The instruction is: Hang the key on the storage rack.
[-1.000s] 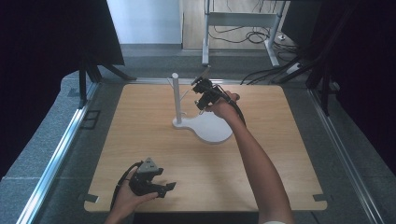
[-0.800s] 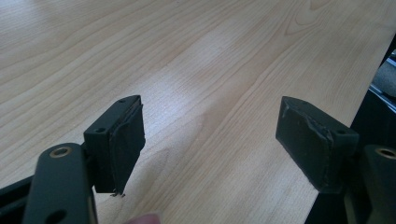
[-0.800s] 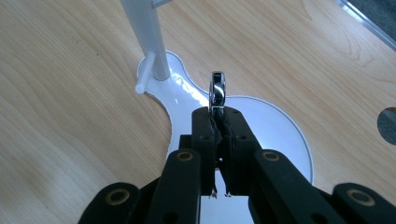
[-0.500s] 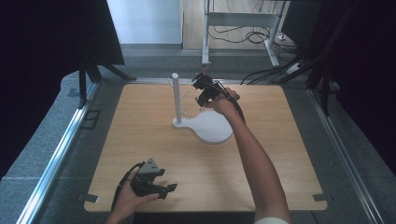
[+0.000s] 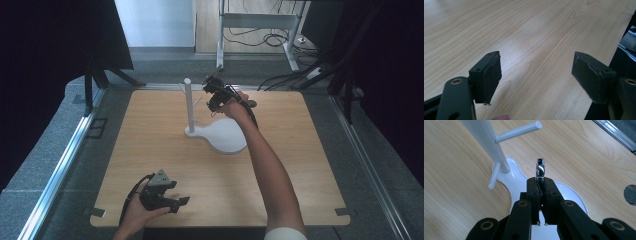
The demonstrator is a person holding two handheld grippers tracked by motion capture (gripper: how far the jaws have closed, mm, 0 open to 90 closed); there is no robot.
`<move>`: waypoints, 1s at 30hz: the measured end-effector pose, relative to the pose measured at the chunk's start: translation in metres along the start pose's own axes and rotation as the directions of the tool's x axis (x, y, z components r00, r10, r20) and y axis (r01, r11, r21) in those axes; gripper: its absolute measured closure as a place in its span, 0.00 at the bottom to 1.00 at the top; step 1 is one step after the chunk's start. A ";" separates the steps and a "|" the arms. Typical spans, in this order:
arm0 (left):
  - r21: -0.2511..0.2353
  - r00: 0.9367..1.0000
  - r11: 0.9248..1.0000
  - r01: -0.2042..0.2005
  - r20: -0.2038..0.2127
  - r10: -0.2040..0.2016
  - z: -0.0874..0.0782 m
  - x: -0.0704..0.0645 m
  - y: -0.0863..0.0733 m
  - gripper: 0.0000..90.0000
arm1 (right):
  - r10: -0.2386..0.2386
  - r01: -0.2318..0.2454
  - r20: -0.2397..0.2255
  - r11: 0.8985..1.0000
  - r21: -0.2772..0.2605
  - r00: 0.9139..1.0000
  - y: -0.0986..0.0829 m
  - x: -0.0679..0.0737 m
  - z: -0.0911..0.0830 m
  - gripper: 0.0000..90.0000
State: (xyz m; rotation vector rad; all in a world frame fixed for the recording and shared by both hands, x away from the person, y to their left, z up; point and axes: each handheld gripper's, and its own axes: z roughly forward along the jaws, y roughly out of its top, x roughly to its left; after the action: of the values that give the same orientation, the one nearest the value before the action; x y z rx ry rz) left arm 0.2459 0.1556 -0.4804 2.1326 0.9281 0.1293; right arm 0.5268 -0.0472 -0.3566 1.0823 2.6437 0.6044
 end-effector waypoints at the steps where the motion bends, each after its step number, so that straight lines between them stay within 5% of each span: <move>1: 0.001 1.000 1.000 -0.001 0.001 0.001 0.000 0.000 0.000 0.27 | 0.000 0.000 0.002 1.000 -0.003 1.000 0.001 0.000 0.000 0.94; 30: 0.000 1.000 1.000 -0.006 0.015 0.006 0.001 0.000 0.000 0.27 | 0.007 -0.006 0.036 1.000 -0.014 0.999 0.030 -0.002 0.006 0.94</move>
State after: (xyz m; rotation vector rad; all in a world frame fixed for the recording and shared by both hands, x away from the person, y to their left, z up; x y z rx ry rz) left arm 0.2459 0.1548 -0.4811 2.1342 0.9126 0.1159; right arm 0.5487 -0.0280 -0.3481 1.0878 2.6026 0.5987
